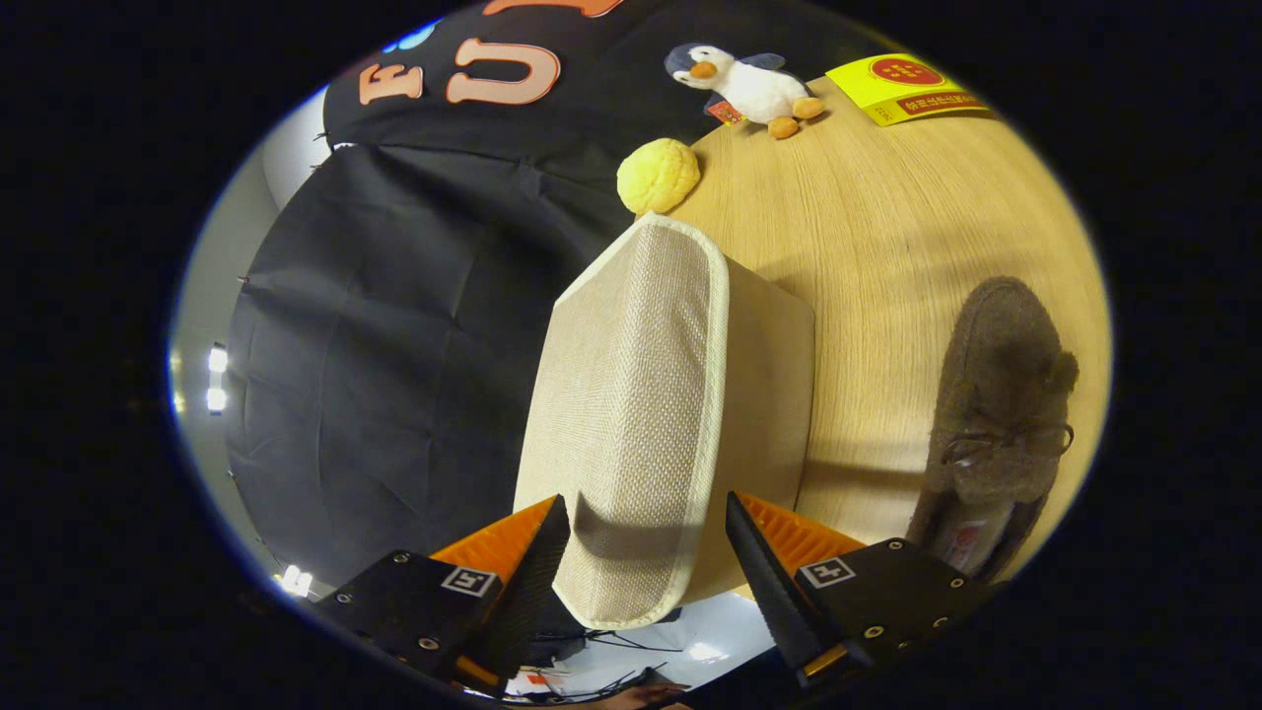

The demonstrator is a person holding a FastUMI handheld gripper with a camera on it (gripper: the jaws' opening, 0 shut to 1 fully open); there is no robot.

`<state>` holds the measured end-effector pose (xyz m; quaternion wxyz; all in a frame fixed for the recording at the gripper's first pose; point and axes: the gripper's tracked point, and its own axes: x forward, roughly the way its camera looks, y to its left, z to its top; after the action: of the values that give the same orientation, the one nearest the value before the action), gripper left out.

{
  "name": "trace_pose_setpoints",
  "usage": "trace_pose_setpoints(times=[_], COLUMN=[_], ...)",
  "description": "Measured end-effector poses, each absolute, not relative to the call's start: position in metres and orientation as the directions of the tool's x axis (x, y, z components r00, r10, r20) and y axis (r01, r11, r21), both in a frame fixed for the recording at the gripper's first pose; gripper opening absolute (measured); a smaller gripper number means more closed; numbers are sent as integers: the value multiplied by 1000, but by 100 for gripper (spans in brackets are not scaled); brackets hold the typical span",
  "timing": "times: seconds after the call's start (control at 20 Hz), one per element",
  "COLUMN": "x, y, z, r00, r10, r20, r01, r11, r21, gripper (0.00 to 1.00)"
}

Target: Open the storage box then place both shoes into the box .Put the left shoe in first, then the right shoe, with the right side of both shoes facing outward in a uniform manner.

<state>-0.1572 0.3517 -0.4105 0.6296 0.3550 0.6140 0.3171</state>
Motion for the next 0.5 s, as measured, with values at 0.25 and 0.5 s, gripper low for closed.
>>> trace_pose_setpoints(times=[0.25, 0.5], x=[-149, -133], y=[347, 363], z=[-367, -300], r00=[62, 113], r10=[871, 926], r20=[-488, -361], r01=[11, -43], r11=[488, 368], r21=[873, 929], gripper=[91, 78])
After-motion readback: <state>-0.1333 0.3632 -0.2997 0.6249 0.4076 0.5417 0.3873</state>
